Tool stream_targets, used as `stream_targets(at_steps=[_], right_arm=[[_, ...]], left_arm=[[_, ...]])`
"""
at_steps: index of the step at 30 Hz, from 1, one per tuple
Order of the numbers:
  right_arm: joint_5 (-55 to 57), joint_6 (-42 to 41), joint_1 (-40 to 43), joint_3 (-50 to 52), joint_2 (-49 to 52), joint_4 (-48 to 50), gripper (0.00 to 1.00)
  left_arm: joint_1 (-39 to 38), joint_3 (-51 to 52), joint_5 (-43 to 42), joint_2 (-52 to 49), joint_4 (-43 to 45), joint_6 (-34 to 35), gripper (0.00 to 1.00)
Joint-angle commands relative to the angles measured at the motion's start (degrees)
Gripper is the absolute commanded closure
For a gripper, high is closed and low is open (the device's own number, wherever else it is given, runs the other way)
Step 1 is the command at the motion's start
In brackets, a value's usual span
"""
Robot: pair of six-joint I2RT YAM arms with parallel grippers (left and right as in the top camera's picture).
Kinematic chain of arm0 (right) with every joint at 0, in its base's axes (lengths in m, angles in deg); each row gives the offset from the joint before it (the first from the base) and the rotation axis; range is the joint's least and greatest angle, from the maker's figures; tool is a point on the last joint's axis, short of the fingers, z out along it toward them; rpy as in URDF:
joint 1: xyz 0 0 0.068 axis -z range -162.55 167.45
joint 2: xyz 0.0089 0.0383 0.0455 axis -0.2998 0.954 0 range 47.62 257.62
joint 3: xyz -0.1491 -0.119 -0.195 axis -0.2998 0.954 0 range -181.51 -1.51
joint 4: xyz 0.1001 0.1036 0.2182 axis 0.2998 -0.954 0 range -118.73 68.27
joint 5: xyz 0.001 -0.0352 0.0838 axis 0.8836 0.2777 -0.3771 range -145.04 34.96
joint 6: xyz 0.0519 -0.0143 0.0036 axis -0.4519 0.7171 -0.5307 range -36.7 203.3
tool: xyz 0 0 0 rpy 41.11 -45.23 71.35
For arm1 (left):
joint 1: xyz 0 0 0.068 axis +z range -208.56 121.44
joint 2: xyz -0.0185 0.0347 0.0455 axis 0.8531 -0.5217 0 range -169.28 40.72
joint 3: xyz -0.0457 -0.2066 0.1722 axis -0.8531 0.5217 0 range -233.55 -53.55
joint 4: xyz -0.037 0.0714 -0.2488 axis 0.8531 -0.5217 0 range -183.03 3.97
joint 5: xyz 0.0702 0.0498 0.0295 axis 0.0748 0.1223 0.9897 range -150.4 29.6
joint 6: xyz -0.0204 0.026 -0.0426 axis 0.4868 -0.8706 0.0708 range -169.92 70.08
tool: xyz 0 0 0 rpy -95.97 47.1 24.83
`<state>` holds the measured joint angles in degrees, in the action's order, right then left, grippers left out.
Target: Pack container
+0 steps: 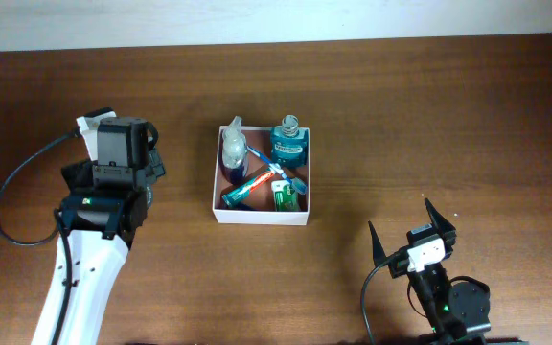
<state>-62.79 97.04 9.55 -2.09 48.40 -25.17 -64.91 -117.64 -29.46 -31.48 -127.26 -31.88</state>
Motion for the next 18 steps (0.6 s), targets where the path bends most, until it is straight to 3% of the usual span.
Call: stream_targets(at_steps=[1,18], right_arm=[[0.9,0.0,0.5,0.3,-0.5,-0.4,0.01],[0.9,0.0,0.5,0.3,-0.5,-0.4,0.01]], left_arm=[[0.1,-0.7,0.8,2.7,-0.3,0.8,0.01],[0.1,-0.7,0.8,25.6,-1.6,0.8,0.01]])
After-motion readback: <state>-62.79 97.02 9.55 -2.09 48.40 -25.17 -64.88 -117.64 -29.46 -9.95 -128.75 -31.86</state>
